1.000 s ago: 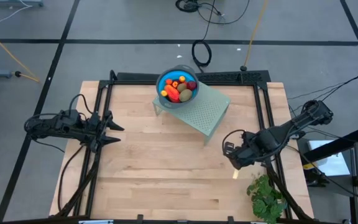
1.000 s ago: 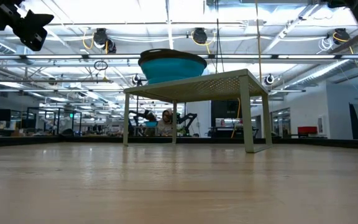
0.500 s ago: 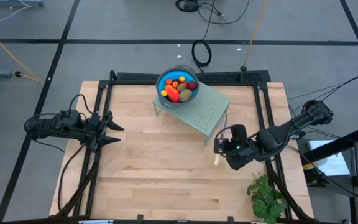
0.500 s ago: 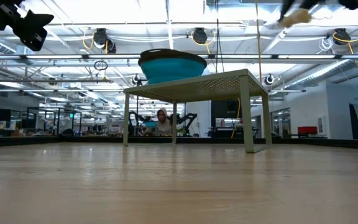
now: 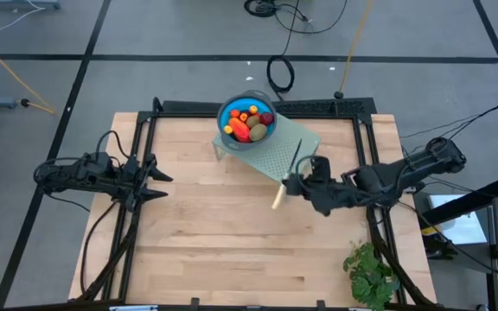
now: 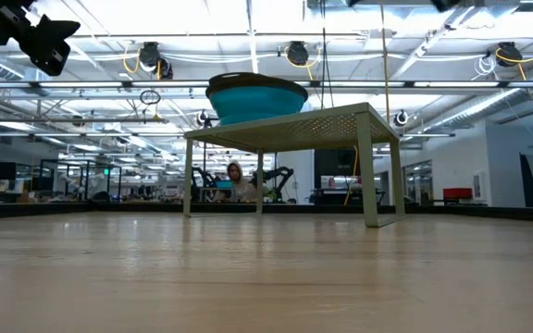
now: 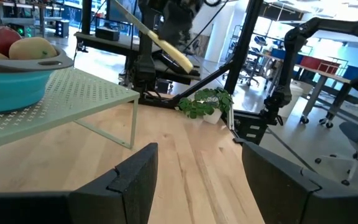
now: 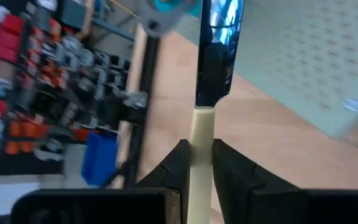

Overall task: Pick & Place Fruit
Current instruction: Put the yellow table knife on the shelf

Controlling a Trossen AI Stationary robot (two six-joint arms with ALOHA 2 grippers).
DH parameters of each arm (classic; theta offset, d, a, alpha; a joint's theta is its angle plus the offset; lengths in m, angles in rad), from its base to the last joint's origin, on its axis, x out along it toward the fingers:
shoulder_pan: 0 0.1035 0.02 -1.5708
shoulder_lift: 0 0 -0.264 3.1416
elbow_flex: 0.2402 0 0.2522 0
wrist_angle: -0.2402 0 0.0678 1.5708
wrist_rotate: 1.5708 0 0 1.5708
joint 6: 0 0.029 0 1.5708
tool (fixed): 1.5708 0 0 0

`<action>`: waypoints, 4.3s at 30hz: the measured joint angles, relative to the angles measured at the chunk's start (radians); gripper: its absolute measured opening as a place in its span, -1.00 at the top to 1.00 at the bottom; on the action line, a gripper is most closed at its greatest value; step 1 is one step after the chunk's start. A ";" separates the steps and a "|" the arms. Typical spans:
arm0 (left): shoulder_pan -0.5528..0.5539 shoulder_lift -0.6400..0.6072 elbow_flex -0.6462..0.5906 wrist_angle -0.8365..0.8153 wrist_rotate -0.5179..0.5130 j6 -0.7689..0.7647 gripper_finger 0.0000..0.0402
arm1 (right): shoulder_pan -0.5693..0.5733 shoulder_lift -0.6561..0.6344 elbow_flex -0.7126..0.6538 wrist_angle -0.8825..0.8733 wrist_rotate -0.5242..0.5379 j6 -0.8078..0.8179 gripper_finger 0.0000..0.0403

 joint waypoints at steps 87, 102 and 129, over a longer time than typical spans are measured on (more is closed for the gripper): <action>0.000 0.000 0.000 -0.001 0.004 0.010 -0.17 | -0.605 0.138 0.001 -0.094 -0.630 0.120 0.77; 0.000 0.000 0.000 -0.001 0.004 0.010 -0.17 | -0.609 0.142 -0.074 -0.035 -0.630 0.155 0.77; 0.000 0.000 0.000 -0.001 0.003 0.003 -0.17 | -0.608 0.116 -0.108 0.012 -0.598 0.153 0.77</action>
